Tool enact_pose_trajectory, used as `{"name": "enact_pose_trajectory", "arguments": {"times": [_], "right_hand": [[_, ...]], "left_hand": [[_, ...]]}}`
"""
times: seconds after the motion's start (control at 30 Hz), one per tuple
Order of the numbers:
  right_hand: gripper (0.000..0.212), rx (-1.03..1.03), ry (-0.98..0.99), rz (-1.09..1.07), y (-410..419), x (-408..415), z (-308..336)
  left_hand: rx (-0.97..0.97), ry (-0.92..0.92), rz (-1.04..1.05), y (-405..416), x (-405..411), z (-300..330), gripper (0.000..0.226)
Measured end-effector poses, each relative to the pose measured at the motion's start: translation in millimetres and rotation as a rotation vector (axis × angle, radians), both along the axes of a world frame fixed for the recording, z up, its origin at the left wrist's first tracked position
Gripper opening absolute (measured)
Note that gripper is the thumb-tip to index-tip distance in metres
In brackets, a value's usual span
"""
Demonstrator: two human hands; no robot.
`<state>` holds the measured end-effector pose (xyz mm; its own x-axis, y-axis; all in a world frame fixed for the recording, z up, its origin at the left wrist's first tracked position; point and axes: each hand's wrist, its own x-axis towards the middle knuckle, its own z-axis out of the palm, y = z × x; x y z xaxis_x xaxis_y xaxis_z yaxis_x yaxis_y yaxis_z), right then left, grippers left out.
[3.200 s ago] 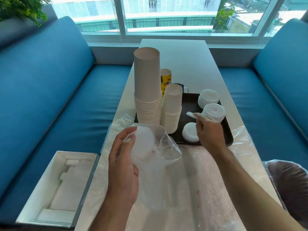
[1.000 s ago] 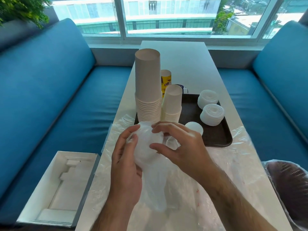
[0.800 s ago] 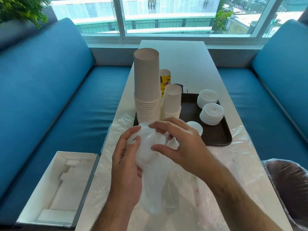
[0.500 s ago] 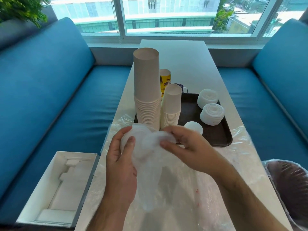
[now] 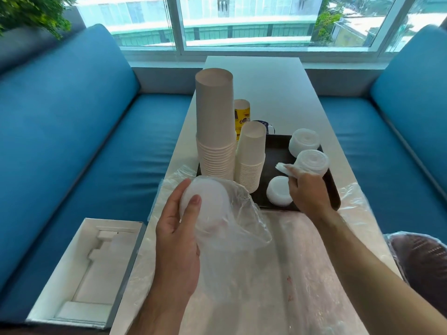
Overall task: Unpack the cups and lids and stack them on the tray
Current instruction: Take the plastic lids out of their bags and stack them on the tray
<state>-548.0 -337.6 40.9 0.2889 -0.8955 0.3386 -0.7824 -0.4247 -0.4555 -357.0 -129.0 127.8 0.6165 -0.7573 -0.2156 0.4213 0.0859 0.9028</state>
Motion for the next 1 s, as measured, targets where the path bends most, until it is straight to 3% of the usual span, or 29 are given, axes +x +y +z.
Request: {"name": "enact_pose_trajectory", "arguments": {"times": [0.2, 0.47, 0.77, 1.0], "right_hand": [[0.035, 0.04, 0.207, 0.068, 0.3, 0.7, -16.2], [0.063, 0.143, 0.366, 0.076, 3.3, -1.5, -20.5], [0.043, 0.021, 0.27, 0.022, 11.9, -2.4, -35.6], [0.05, 0.075, 0.191, 0.035, 21.5, 4.3, -19.1]], "left_hand": [[0.016, 0.018, -0.008, -0.3, 2.2, -0.2, 0.032], [0.034, 0.035, -0.014, -1.2, 2.0, 0.9, 0.03], [0.046, 0.046, -0.014, 1.2, 0.6, 4.5, 0.031], [0.061, 0.059, -0.012, 4.2, -2.8, 7.0, 0.028]]}}
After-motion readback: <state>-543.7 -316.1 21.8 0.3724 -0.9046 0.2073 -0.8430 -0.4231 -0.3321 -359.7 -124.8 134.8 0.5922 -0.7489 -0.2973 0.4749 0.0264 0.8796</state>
